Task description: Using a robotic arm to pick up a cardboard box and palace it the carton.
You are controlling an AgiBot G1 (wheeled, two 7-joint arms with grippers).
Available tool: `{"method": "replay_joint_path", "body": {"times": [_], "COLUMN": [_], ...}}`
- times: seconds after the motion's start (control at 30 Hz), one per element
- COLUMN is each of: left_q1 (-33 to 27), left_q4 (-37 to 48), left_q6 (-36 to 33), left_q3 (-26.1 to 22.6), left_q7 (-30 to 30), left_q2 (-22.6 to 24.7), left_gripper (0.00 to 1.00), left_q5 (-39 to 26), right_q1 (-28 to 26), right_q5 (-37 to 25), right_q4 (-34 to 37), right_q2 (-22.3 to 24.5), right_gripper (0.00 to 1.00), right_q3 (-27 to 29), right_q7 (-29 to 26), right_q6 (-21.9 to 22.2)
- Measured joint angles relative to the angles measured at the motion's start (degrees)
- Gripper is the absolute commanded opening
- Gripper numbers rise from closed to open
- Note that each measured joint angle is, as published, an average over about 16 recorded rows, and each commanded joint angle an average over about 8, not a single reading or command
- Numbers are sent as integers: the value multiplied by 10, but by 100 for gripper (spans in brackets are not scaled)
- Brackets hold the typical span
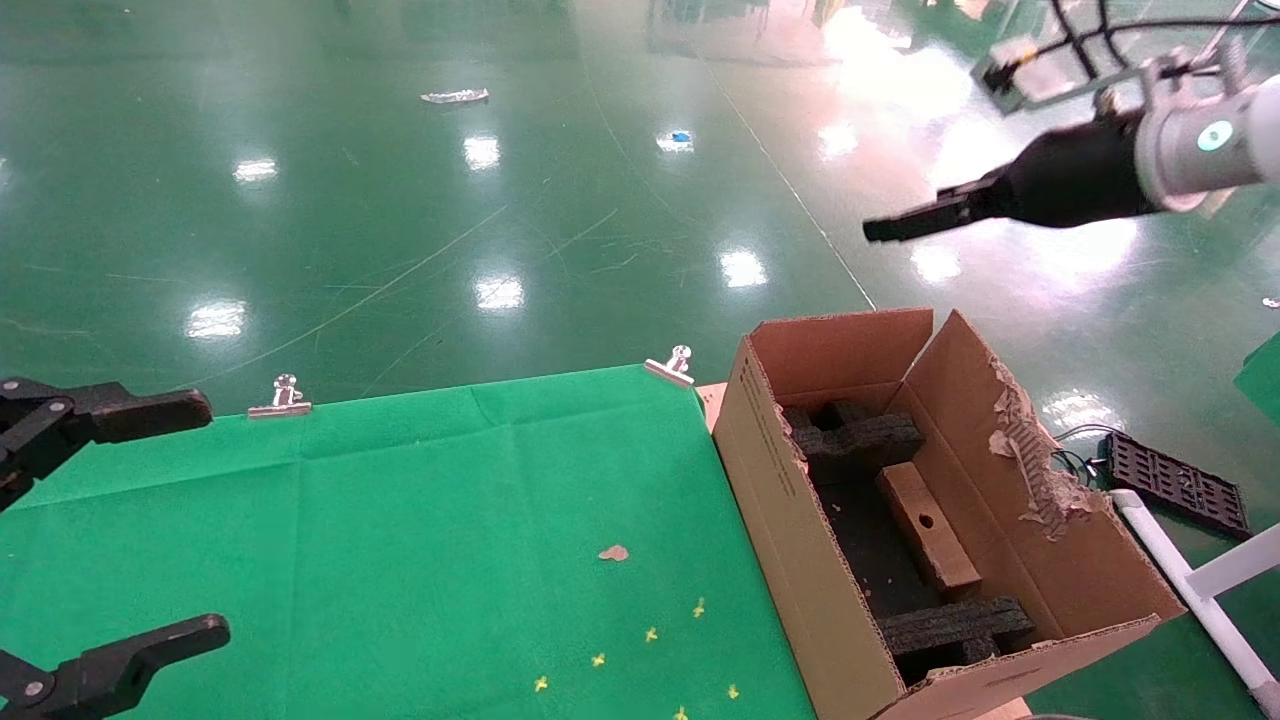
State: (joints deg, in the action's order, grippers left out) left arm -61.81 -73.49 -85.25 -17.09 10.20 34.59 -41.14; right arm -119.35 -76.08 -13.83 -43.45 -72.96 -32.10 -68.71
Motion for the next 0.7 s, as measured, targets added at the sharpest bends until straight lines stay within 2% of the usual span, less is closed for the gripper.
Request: {"method": "replay_joint_path", "body": {"times": [0.3, 0.7], "left_q1": [0, 0], "left_q4": [0, 1], "left_q6": [0, 0], "left_q3": [0, -1], "left_q7": [0, 0], "left_q2": [0, 0], "left_gripper": [100, 100], "left_q5": [0, 0], "right_q1": [3, 95], "right_q5": [30, 82], "right_q4": [-59, -152], "right_q2": [25, 38], "right_gripper": [100, 100], "right_q3": [31, 119], "right_q7": [31, 62], "right_q6": [-7, -31]}}
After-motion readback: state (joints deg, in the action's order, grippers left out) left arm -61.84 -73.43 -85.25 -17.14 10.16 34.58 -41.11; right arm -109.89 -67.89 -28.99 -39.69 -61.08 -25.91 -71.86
